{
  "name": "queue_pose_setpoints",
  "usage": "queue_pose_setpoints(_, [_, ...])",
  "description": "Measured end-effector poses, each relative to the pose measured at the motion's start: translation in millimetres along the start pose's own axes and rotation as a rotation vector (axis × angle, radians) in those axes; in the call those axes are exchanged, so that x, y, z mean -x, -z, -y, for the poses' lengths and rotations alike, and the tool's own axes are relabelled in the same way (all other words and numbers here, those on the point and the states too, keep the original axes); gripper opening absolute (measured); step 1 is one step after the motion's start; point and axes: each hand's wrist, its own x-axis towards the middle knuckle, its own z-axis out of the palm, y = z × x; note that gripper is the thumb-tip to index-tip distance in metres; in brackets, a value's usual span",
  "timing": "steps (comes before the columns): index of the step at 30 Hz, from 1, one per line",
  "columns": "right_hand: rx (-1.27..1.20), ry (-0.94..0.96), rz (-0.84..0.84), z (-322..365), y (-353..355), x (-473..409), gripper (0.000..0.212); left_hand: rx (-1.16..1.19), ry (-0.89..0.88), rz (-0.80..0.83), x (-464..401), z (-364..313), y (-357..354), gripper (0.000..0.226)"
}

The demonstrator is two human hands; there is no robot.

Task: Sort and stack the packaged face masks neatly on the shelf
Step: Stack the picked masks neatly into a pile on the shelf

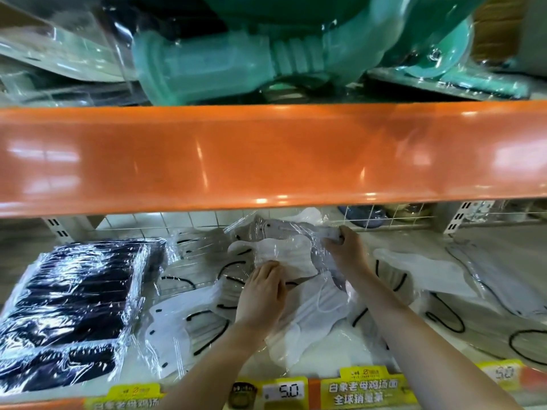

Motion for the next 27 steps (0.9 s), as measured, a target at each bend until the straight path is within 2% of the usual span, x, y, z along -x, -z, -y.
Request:
queue_pose_setpoints(4, [-0.053, 0.161, -0.159, 29.1, 9.2, 22.2, 0.011, 0.153, 0.082, 0.052, -3.1, -0.5, 4.1, 0.030])
queue_pose_setpoints(7, [-0.075, 0.466, -0.271, 42.0, 10.0, 43.7, 0.011, 0.398, 0.208, 0.098, -8.7, -7.7, 17.8, 0.034])
queue_pose_setpoints(10, [0.179, 0.779, -0.266, 32.7, -1.6, 62.3, 0.014, 0.911, 0.448, 0.108, -17.5, -22.8, 41.0, 0.048])
queue_pose_setpoints(13, [0.336, 0.913, -0.136, 10.2, -19.5, 76.7, 0.018, 1.517, 0.659, 0.091, -21.9, -28.0, 56.9, 0.049])
queue_pose_setpoints(15, [0.345, 0.907, -0.006, -4.3, -30.2, 85.2, 0.025, 1.636, 0.770, 0.076, -21.2, -28.4, 64.1, 0.035])
queue_pose_setpoints(17, [0.354, 0.864, 0.140, -11.9, -36.6, 93.5, 0.034, 1.564, 0.851, -0.001, -16.8, -24.4, 64.4, 0.024])
queue_pose_setpoints(20, [0.265, 0.631, 0.339, -5.8, -40.7, 102.7, 0.064, 1.414, 0.845, -0.024, -7.8, -13.5, 65.8, 0.009])
queue_pose_setpoints(24, [0.273, 0.416, 0.161, 5.3, -51.5, 98.6, 0.067, 1.382, 0.870, -0.051, 3.1, -6.0, 73.8, 0.006])
queue_pose_setpoints(27, [0.199, 0.228, 0.241, 16.9, -58.0, 94.7, 0.085, 1.381, 0.864, -0.053, 8.7, -3.7, 78.0, 0.004])
